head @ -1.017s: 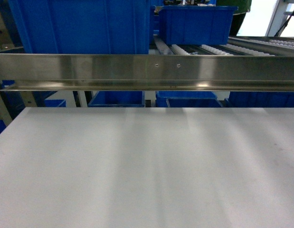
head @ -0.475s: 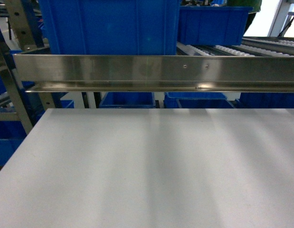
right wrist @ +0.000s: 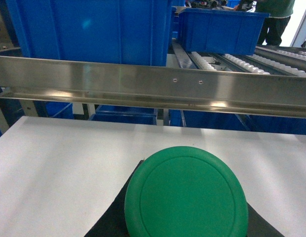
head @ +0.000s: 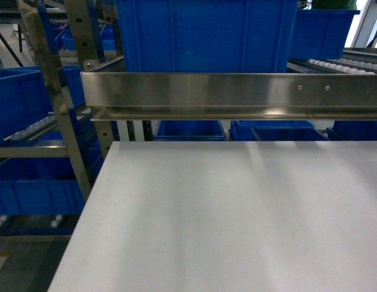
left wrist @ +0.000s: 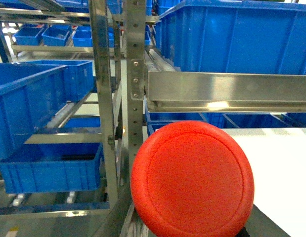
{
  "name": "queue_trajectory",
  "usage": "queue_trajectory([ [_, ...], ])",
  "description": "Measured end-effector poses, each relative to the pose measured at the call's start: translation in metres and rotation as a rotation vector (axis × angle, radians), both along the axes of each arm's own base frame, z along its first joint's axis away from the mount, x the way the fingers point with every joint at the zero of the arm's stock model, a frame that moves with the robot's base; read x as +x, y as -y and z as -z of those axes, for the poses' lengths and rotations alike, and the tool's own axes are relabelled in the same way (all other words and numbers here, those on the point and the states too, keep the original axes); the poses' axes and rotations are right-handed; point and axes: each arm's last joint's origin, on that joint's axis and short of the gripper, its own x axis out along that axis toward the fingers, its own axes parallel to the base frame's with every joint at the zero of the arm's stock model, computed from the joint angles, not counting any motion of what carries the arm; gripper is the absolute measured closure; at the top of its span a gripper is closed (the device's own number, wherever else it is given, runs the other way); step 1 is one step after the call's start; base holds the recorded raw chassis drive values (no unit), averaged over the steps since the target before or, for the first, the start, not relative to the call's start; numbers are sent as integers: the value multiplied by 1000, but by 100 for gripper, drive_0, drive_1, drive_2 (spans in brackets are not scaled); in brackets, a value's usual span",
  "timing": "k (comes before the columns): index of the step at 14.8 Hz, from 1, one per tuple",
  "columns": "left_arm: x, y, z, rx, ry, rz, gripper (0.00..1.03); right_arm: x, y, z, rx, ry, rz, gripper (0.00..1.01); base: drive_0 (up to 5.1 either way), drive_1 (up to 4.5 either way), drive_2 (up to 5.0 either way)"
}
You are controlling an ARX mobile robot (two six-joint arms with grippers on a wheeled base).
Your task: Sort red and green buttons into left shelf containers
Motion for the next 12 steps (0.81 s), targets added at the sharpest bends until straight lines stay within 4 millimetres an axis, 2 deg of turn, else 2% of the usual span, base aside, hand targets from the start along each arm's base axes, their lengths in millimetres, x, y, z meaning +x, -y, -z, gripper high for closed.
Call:
queue_trajectory([
  [12, 0, 0, 0, 0, 2, 0, 79, 0, 0, 0, 0, -1, 0, 75, -495, 241, 241],
])
